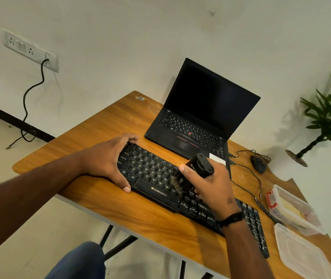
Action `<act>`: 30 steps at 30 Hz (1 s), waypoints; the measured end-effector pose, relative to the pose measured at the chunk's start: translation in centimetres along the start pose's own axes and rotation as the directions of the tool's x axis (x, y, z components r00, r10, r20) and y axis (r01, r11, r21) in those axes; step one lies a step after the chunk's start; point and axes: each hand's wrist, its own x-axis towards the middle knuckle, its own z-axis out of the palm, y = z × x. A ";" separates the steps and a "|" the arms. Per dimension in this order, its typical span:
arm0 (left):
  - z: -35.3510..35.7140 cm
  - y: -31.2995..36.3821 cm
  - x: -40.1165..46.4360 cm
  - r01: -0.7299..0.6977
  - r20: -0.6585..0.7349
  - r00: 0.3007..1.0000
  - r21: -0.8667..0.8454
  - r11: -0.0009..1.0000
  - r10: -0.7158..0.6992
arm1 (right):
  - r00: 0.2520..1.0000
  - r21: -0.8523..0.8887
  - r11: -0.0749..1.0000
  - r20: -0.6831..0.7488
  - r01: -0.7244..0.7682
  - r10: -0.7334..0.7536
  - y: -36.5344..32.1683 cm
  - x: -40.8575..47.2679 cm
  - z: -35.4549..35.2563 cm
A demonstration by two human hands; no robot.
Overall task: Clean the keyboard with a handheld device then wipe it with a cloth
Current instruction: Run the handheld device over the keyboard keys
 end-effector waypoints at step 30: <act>-0.3 -0.1 0.0 -0.012 -0.011 1.000 0.009 1.000 0.012 | 0.991 -0.169 0.978 -0.069 -0.126 0.116 0.4 2.8 1.8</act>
